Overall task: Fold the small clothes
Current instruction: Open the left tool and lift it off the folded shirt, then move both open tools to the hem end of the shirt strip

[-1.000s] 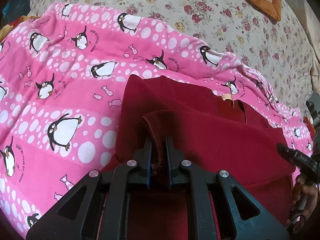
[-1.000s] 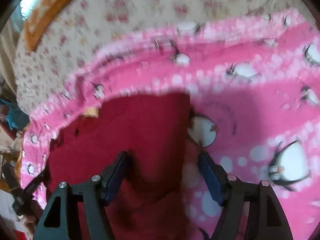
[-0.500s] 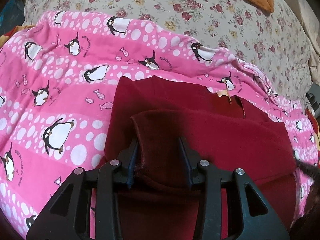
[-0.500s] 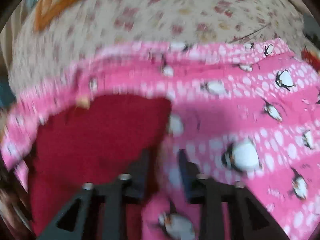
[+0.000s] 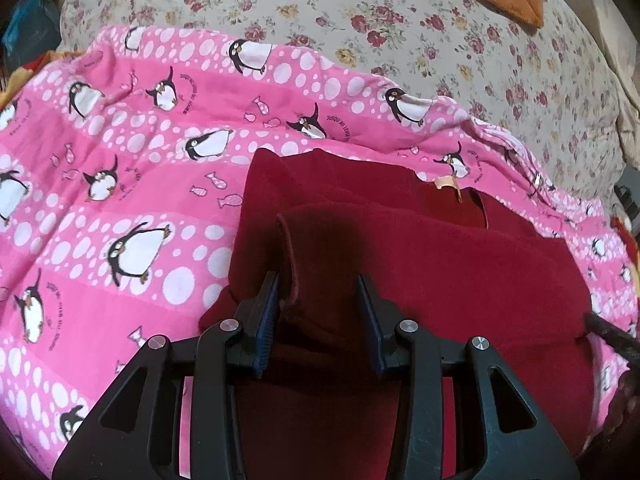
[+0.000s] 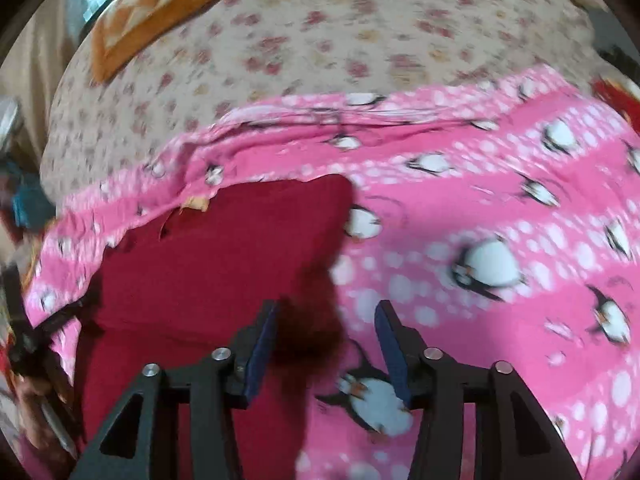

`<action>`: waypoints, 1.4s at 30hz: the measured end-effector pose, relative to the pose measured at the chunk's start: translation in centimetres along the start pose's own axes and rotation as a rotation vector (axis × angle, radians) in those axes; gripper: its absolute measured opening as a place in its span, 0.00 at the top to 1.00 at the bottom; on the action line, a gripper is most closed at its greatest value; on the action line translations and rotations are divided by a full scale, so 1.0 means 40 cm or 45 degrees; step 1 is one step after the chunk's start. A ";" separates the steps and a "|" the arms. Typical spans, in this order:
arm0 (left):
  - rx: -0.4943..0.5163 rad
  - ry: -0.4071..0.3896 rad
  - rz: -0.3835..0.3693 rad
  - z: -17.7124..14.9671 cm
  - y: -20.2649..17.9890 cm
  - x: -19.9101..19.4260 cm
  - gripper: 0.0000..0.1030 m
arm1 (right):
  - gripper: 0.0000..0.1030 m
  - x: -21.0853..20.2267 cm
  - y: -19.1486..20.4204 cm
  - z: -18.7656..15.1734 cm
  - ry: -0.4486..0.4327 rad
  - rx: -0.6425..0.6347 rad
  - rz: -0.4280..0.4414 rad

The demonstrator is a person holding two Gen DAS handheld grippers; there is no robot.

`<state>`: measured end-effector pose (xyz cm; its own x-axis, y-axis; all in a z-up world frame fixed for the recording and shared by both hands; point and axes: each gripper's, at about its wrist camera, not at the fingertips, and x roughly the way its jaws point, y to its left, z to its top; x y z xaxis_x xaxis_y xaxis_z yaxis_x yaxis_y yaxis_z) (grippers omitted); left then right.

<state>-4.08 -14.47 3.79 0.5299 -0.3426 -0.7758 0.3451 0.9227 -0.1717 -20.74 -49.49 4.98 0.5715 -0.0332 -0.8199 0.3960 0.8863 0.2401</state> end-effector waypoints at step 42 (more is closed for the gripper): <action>0.094 0.074 0.087 -0.361 0.071 -0.367 0.40 | 0.25 -0.215 0.101 -0.414 0.208 -0.299 0.084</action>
<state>-22.08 -4.28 5.92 0.5093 -0.2666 -0.8182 0.3667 0.9274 -0.0739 -35.97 -37.95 4.40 0.4599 0.0857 -0.8838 0.1740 0.9674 0.1843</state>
